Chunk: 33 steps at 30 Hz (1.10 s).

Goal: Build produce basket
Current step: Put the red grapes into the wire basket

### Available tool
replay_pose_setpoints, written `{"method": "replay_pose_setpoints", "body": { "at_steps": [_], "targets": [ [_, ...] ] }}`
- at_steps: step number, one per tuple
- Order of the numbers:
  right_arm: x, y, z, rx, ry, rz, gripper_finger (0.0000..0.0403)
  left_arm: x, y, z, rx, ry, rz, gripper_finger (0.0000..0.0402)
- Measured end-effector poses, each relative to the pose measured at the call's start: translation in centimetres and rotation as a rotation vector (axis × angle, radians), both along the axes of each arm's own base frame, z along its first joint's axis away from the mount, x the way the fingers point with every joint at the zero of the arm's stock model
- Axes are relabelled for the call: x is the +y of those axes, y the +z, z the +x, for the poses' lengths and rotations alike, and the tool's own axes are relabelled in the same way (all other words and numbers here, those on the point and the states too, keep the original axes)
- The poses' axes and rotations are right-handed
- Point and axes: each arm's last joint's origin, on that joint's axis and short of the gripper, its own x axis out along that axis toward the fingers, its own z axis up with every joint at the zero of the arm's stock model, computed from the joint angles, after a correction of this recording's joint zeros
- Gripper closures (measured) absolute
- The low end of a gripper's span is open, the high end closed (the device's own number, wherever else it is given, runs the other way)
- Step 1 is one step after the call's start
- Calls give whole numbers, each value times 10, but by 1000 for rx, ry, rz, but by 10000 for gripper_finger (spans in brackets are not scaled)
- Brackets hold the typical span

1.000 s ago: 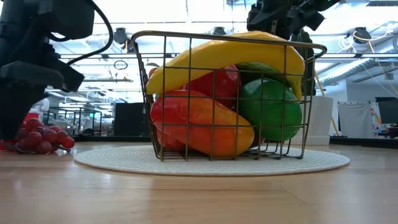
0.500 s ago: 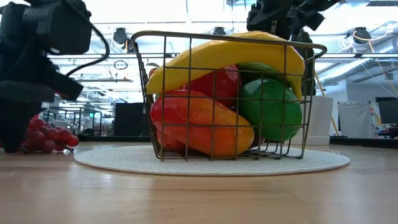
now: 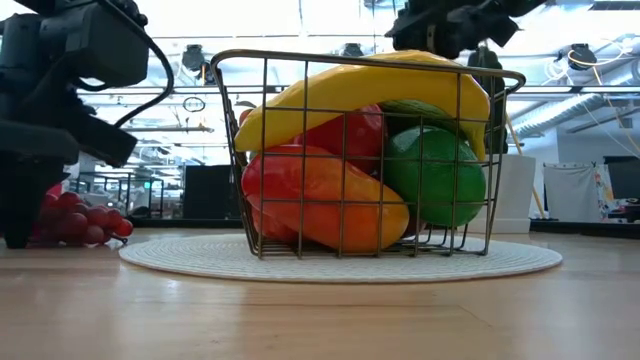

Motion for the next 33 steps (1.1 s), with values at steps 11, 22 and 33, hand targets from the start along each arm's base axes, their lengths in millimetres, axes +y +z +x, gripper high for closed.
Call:
{"method": "replay_pose_setpoints", "body": {
  "at_steps": [11,22,33],
  "targets": [
    [25,16,18,-110,-140,27,129,-13,67,27,-321,-18,-11,398],
    [53,20,26,-154,-239,-64,129,-10,183,24,-648,-48,72,400],
    [71,18,27,-146,-302,-145,129,-2,253,10,-710,-176,138,401]
  ]
}}
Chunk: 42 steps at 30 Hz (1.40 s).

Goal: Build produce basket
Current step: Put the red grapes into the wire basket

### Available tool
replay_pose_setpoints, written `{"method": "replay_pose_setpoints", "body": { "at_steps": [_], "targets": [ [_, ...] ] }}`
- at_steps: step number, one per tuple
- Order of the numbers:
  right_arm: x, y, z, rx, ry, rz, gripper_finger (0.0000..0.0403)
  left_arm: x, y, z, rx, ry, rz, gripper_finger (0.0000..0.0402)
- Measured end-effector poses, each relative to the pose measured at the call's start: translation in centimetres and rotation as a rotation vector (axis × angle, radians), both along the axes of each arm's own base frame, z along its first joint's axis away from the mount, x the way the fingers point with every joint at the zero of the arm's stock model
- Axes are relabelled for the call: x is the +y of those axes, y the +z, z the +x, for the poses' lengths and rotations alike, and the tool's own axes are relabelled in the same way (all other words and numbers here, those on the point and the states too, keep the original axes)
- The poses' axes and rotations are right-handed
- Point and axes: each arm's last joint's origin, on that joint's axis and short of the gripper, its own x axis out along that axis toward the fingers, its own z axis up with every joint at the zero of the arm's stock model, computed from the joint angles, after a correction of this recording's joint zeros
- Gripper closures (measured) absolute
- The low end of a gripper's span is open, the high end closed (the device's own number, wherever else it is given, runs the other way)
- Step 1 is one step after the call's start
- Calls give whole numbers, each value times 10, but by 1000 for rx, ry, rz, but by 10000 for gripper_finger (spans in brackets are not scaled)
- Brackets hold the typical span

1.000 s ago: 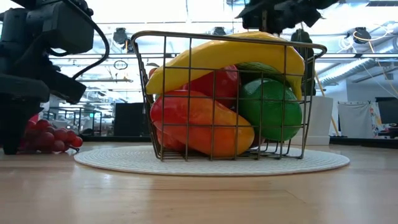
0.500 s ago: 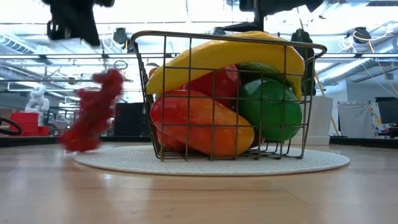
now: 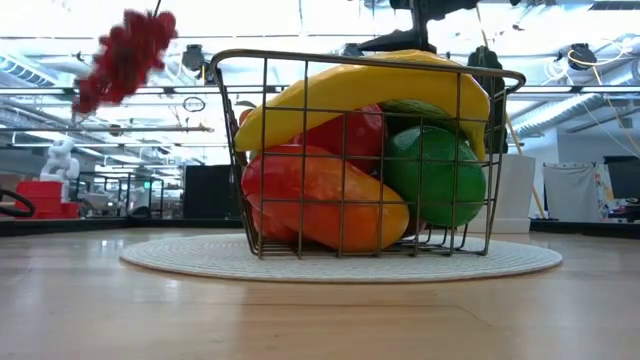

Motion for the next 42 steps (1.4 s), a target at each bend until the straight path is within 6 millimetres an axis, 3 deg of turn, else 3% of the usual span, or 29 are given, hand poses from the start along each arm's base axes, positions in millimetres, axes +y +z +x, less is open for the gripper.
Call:
{"method": "replay_pose_setpoints", "body": {
  "at_steps": [9,18,24,34,42],
  "targets": [
    [5,-2,0,7,-17,-24,129,22,63,-7,-239,31,114,401],
    [7,-12,-2,36,-3,-31,129,44,131,-17,-604,85,260,401],
    [5,7,-8,-98,32,-71,129,57,165,-24,-833,171,348,400],
    [-8,31,-30,-206,82,-228,129,67,206,-35,-1198,253,511,401],
    [-10,39,-44,-226,160,-300,129,72,211,-39,-1228,280,590,399]
  ]
}}
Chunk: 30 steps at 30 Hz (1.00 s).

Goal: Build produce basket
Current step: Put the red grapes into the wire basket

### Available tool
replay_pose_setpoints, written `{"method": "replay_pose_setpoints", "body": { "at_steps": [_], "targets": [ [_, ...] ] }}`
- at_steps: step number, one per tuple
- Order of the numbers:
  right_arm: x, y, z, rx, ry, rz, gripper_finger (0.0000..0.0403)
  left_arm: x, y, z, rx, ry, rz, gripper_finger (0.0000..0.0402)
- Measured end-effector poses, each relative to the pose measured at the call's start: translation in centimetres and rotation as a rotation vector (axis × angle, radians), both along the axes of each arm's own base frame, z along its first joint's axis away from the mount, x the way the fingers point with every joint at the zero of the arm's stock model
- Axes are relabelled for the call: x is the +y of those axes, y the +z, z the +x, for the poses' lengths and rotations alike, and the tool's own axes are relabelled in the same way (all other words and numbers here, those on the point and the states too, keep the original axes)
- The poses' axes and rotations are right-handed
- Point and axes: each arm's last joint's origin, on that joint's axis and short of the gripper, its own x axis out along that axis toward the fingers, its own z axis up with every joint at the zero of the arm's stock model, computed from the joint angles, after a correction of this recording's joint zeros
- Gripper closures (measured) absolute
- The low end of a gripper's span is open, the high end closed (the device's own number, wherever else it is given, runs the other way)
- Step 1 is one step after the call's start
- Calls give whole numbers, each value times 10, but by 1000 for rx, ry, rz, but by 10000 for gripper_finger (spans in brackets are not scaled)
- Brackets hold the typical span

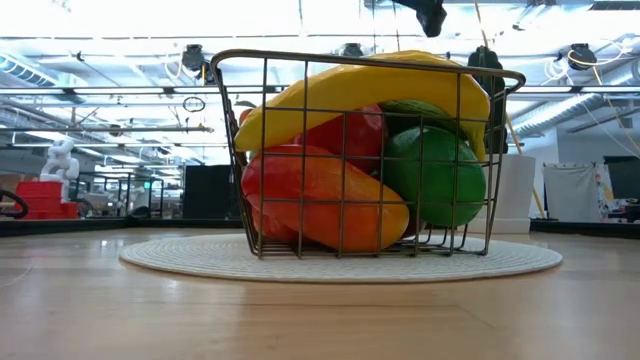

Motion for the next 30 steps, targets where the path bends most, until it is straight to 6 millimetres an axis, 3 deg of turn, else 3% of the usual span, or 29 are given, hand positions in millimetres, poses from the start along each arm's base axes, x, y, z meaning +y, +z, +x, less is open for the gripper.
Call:
{"method": "replay_pose_setpoints", "body": {
  "at_steps": [15,30],
  "targets": [
    [3,14,-17,-75,59,-70,129,0,0,0,9,10,17,399],
    [3,14,-17,-69,57,-51,129,0,-1,0,20,11,20,400]
  ]
}}
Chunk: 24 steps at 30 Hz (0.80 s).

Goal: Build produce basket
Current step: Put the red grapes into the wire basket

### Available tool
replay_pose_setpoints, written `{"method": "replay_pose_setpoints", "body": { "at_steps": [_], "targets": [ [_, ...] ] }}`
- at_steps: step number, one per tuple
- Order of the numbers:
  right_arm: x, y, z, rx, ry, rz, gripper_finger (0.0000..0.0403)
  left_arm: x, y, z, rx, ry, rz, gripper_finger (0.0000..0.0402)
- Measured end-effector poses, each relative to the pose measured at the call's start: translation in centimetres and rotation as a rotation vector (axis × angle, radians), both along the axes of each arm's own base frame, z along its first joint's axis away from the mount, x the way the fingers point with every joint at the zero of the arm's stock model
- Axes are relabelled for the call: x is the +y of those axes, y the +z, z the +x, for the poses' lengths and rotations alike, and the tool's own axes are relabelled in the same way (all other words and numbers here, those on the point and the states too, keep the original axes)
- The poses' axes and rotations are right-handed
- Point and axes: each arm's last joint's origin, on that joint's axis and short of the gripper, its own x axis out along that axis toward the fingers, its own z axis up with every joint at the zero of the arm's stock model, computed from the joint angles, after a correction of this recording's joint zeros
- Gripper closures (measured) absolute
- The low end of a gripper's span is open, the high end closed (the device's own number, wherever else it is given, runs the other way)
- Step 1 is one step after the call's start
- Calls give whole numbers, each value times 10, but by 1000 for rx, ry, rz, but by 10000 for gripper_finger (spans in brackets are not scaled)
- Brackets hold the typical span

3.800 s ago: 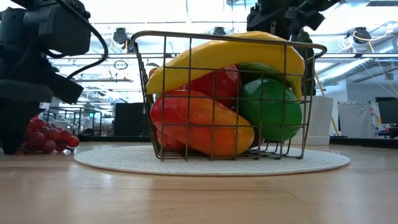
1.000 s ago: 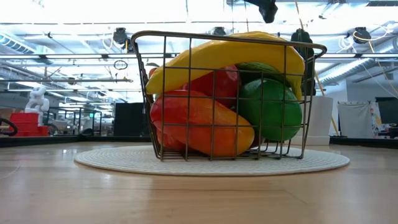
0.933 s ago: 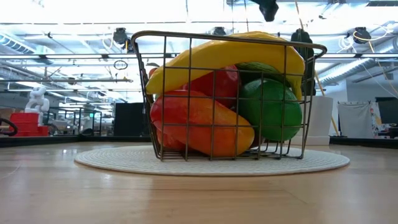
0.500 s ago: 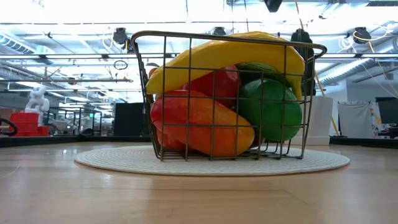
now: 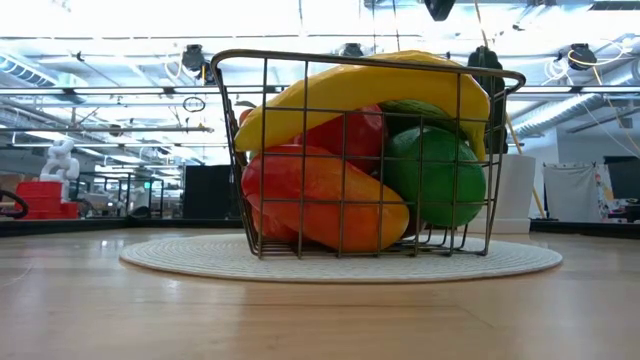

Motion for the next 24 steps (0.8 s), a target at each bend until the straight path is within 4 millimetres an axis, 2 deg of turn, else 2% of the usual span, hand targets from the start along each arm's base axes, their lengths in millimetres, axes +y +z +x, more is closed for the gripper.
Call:
{"method": "replay_pose_setpoints", "body": {
  "at_steps": [4,17,24],
  "targets": [
    [0,0,0,-1,0,0,129,-1,0,0,-3,-14,-1,400],
    [0,0,0,-5,-2,-27,129,-7,1,2,-26,-246,50,401],
    [0,2,-1,-12,-6,29,129,-13,1,2,-24,-375,109,401]
  ]
}}
